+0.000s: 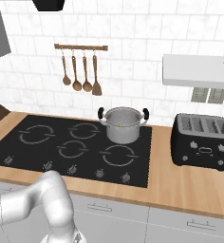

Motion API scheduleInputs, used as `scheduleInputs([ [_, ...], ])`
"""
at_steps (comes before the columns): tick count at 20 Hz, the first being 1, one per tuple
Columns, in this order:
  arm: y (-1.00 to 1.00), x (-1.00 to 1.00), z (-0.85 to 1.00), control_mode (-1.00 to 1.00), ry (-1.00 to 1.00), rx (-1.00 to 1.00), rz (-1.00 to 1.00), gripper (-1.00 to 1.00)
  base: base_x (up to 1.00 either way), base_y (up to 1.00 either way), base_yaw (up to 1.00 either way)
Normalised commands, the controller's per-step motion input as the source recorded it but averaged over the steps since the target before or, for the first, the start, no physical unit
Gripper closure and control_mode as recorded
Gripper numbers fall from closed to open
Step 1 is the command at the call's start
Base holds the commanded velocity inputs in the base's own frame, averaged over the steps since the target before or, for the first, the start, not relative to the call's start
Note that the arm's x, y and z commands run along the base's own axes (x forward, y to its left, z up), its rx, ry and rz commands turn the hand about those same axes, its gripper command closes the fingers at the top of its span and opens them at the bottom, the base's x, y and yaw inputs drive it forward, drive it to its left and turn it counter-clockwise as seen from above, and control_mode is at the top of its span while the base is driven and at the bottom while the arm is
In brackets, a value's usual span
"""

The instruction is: Put the potato and cucumber in the pot. Retrieve the spatula and lightly stir the vegetables in the pot.

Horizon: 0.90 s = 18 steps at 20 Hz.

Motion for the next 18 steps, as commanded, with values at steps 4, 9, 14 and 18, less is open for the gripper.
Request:
scheduleInputs([
  [4, -0.64, -0.51, 0.59, -1.0, -0.09, 0.02, 0.0, 1.0, 0.0, 0.0, 0.0],
  [9, -0.71, -0.43, 0.84, -1.0, -0.17, 0.0, 0.0, 1.0, 0.0, 0.0, 0.0],
  [14, -0.93, -0.03, 0.78, -1.0, -0.03, 0.02, 0.0, 1.0, 0.0, 0.0, 0.0],
  [18, -1.0, 0.0, 0.81, -1.0, 0.0, 0.04, 0.0, 1.0, 0.0, 0.0, 0.0],
])
